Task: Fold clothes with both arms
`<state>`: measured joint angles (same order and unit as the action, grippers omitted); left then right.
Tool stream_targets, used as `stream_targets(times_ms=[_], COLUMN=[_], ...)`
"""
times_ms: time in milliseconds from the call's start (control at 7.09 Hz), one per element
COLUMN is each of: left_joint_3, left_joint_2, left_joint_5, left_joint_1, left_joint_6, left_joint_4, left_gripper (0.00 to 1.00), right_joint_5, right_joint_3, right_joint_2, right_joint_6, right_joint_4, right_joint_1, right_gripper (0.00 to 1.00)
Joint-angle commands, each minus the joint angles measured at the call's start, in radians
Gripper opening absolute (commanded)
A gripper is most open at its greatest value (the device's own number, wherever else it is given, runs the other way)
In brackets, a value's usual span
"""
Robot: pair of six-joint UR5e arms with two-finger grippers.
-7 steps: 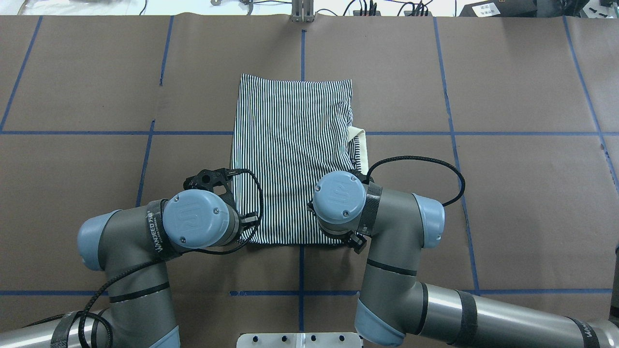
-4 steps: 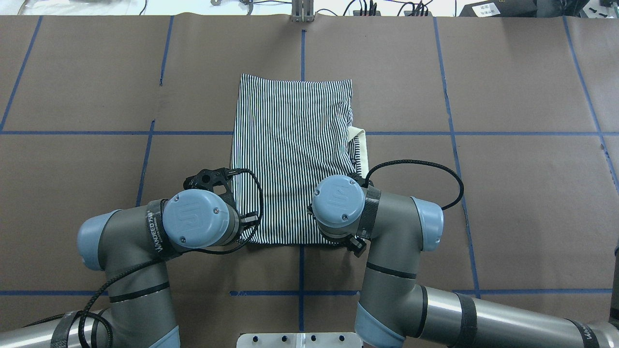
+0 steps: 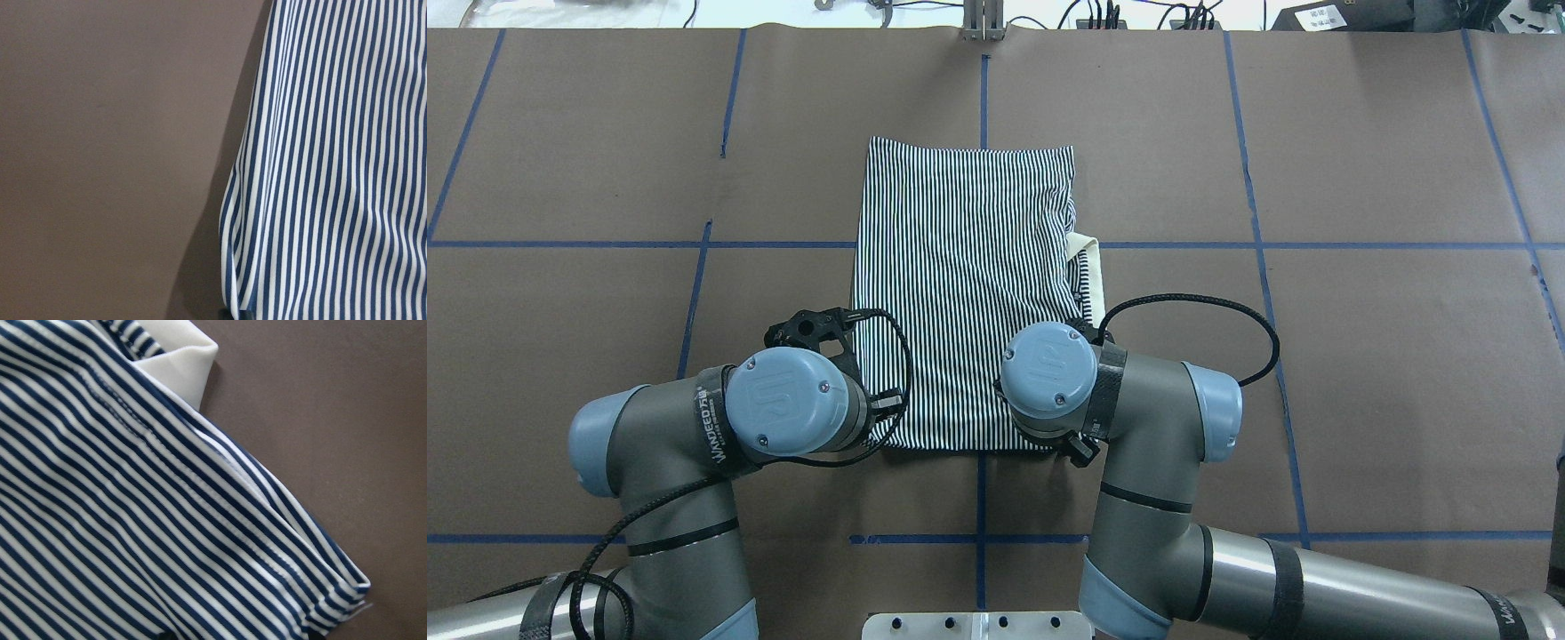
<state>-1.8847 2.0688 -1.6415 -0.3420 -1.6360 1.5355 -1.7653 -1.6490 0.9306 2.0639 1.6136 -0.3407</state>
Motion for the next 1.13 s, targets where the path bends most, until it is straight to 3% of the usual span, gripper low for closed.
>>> stream_targets(times_ms=[0,987], left_joint_3=[-0.001,-0.001], left_joint_2=[0.001,0.001], left_joint_5=[0.000,0.000], left_joint_1=[0.000,0.000], left_joint_6=[-0.001,-0.001], left_joint_4=[-0.002,-0.002], left_gripper=[0.00,0.00], right_joint_5=[-0.002,-0.002], right_joint_3=[0.000,-0.003], right_joint_2=[-0.006,-0.029], right_joint_6=[-0.001,-0.004], right_joint_4=[-0.004,-0.004], right_joint_1=[-0.001,-0.018], right_gripper=[0.00,0.00])
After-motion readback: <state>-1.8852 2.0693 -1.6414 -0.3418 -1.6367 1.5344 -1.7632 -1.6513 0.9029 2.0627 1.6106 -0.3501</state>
